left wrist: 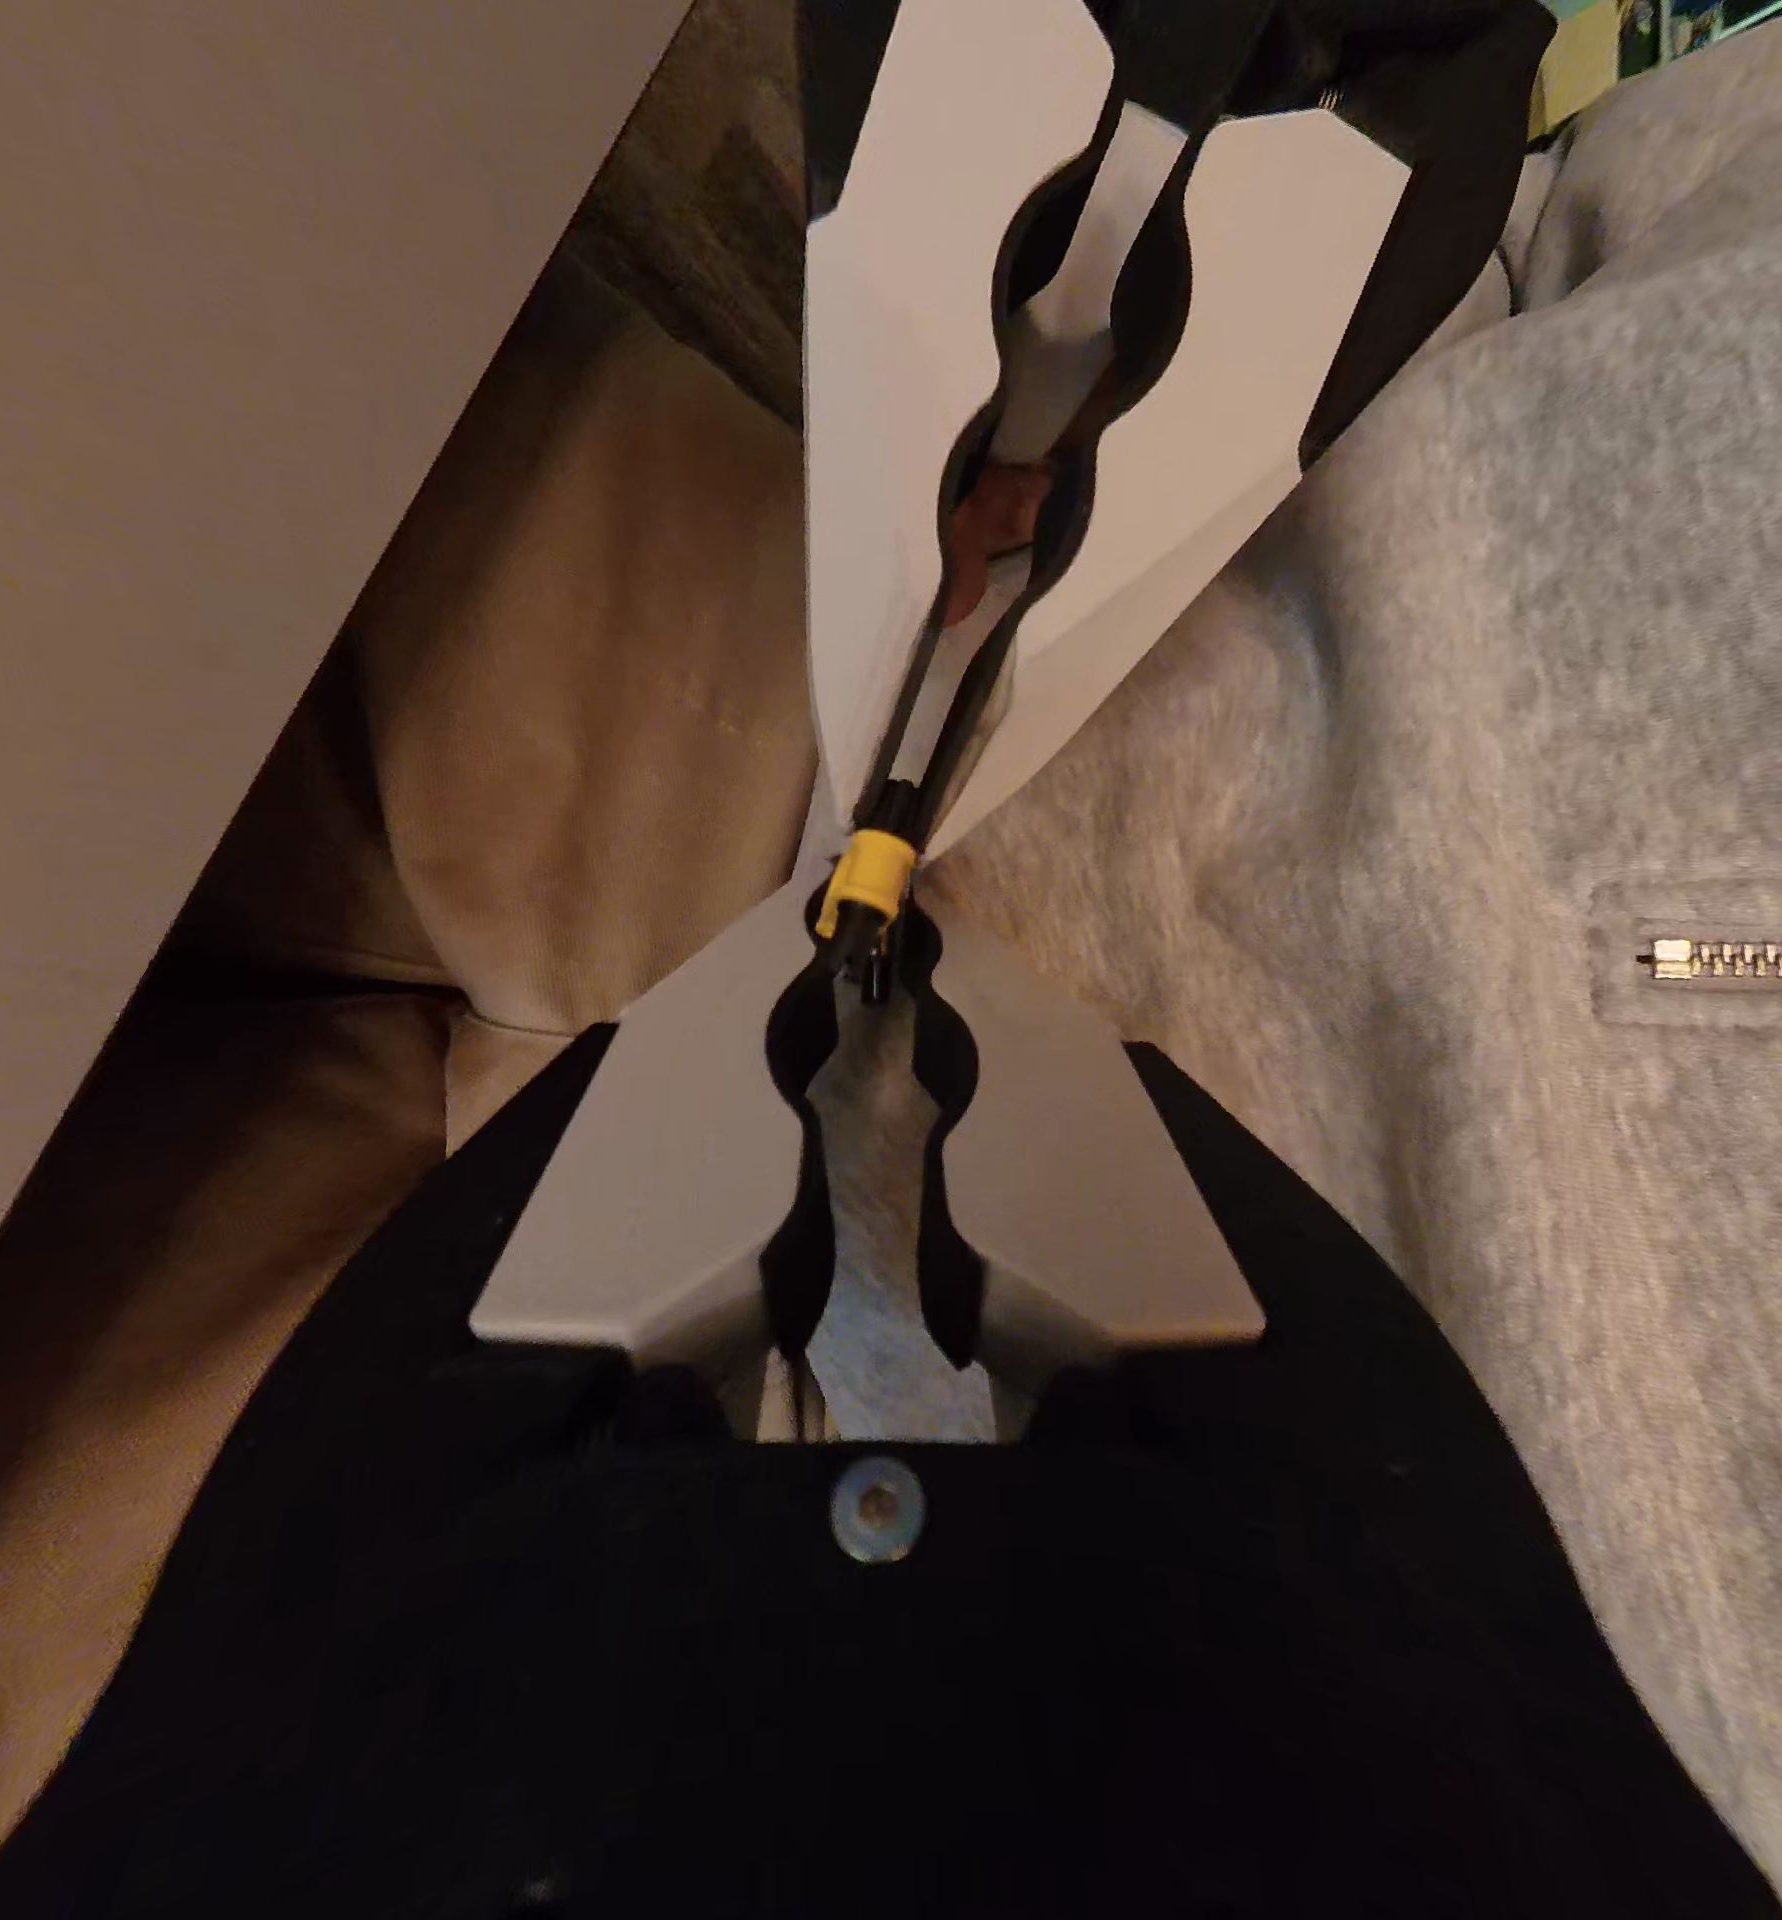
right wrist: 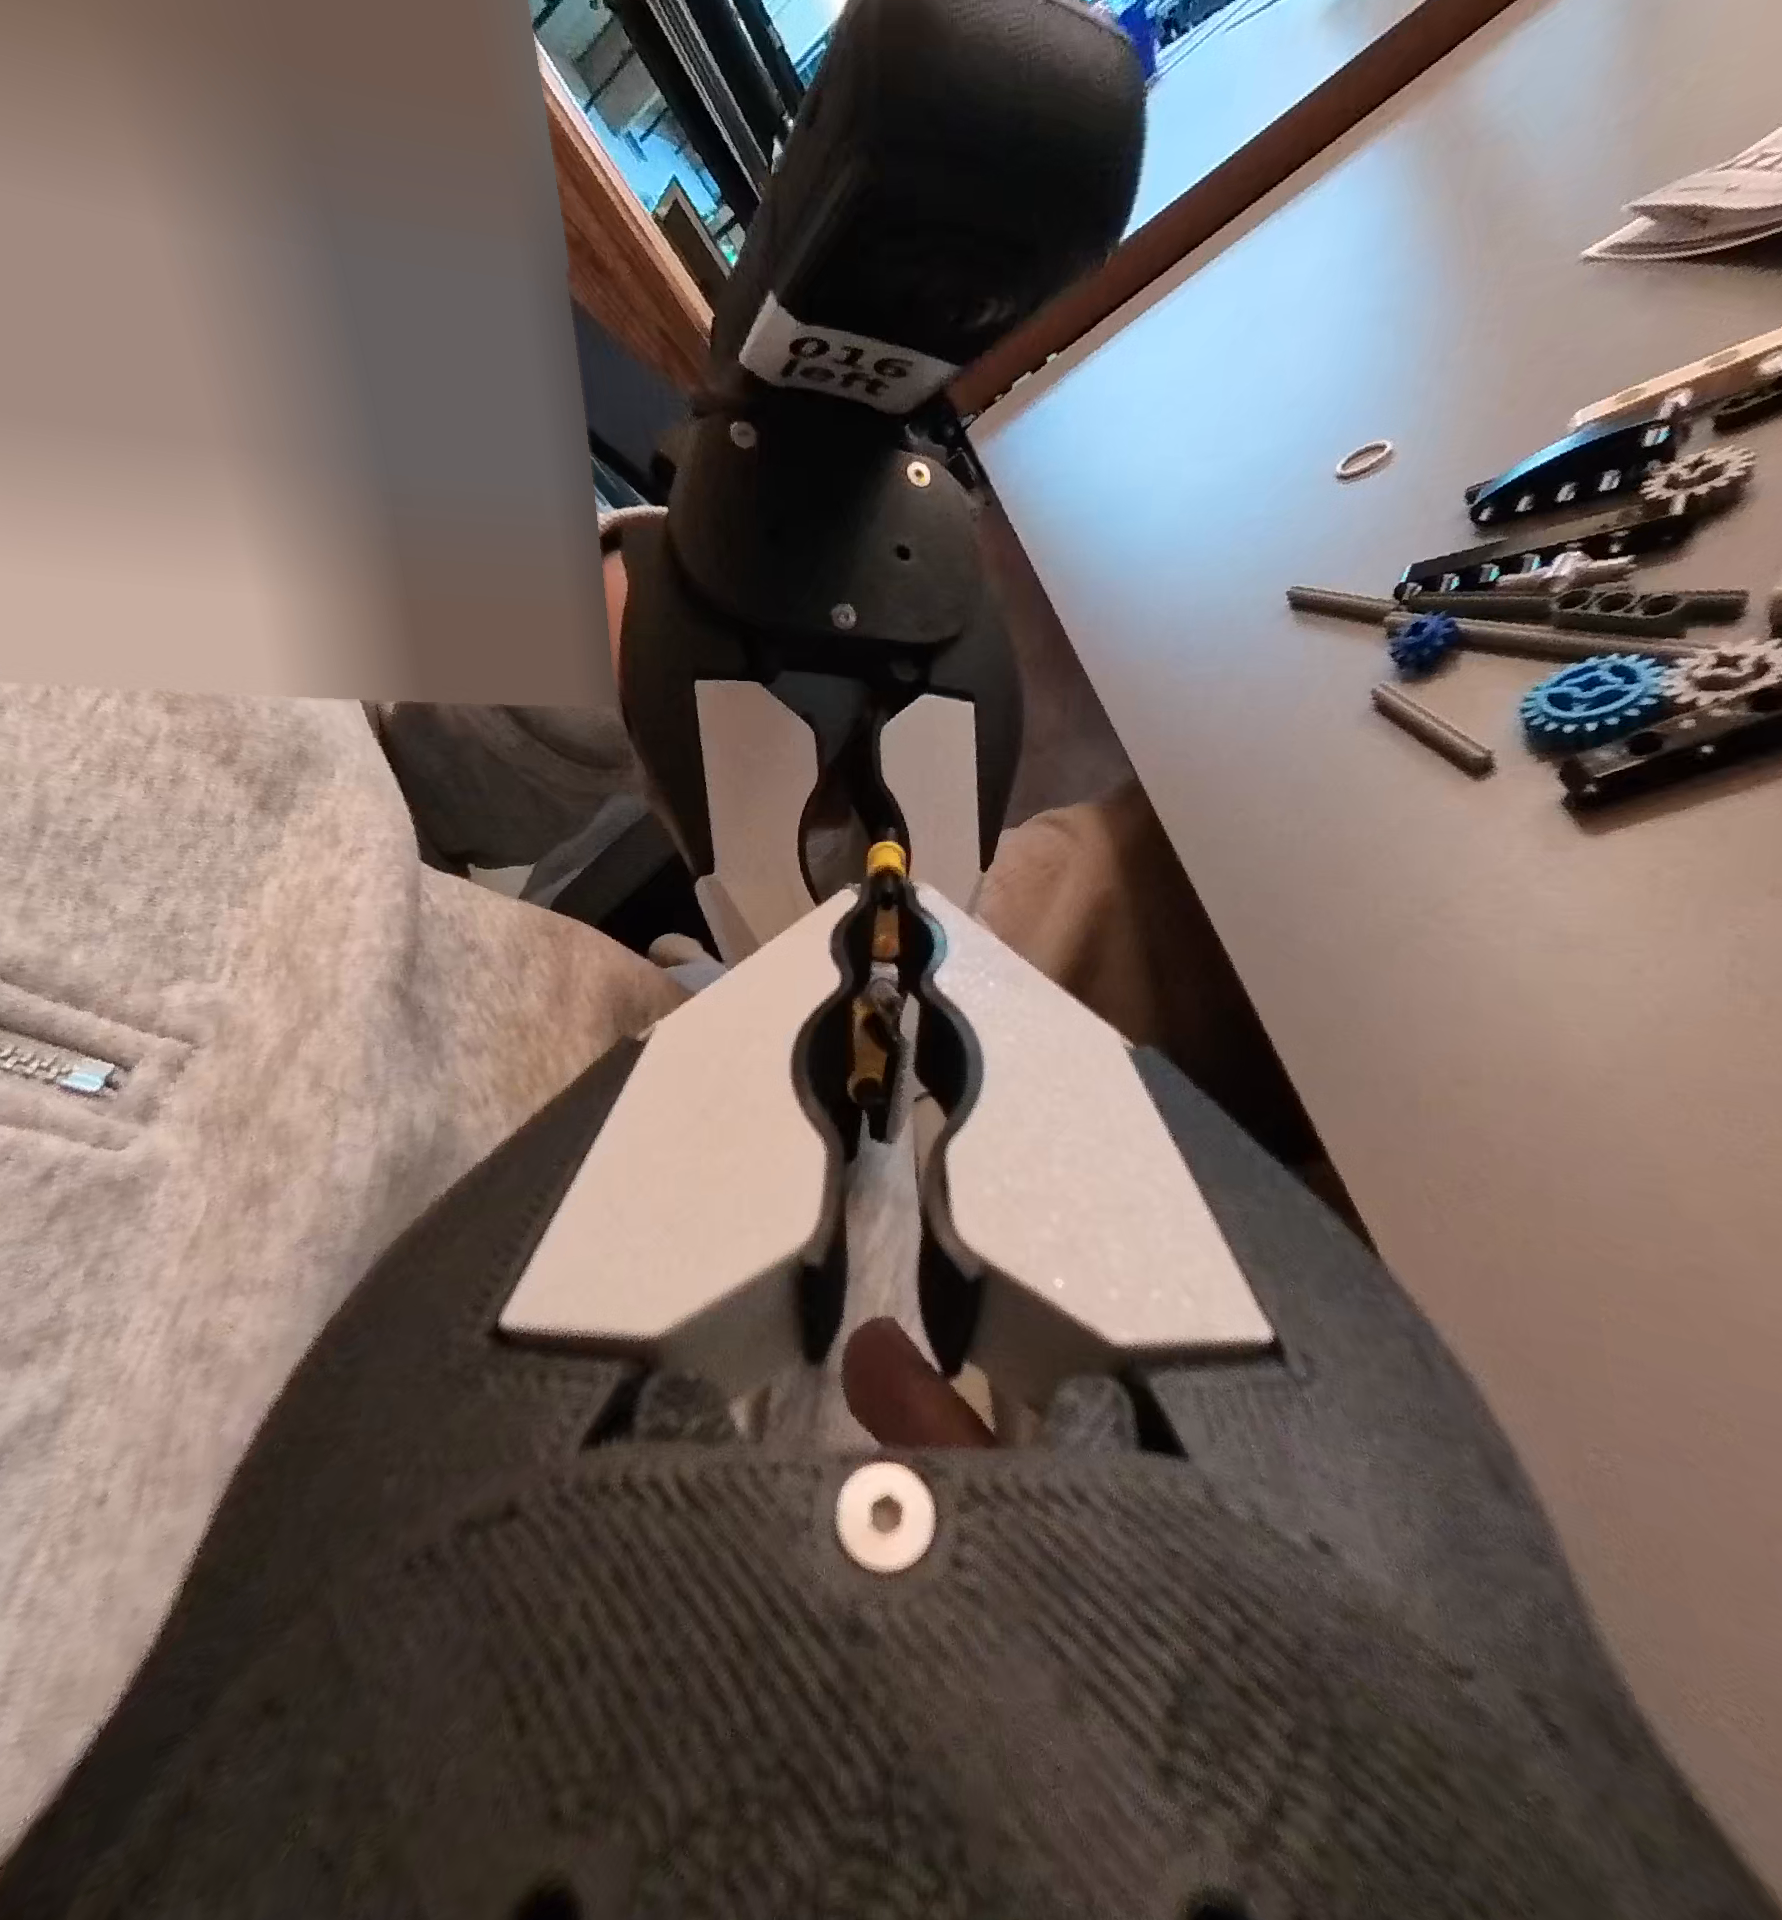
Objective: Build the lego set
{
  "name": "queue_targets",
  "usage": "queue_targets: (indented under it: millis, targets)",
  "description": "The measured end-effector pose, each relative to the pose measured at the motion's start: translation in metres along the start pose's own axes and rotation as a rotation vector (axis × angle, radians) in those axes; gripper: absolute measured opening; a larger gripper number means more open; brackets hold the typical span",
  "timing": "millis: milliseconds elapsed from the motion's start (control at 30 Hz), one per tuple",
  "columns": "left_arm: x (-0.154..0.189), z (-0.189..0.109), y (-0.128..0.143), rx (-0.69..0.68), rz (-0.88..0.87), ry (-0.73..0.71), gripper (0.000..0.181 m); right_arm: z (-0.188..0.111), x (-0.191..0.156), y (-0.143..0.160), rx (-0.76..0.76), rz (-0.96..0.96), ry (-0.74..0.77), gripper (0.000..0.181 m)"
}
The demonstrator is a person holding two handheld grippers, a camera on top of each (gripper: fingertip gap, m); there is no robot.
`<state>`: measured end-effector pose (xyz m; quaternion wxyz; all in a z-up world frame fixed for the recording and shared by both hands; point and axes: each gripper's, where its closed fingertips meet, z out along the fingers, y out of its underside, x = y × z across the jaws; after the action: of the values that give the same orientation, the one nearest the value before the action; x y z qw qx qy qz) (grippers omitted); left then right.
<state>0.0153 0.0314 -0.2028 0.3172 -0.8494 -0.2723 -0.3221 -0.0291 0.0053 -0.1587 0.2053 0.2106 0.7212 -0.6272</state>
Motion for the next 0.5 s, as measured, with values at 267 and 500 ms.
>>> queue_targets:
  millis: [267, 500]
  targets:
    - [0.002, -0.004, 0.001, 0.027, -0.029, 0.043, 0.007, -0.002, 0.000, 0.010, -0.056, 0.034, -0.024, 0.002]
    - [0.003, -0.006, 0.002, 0.067, -0.076, 0.098, 0.008, -0.005, 0.001, 0.019, -0.089, 0.066, -0.030, 0.002]
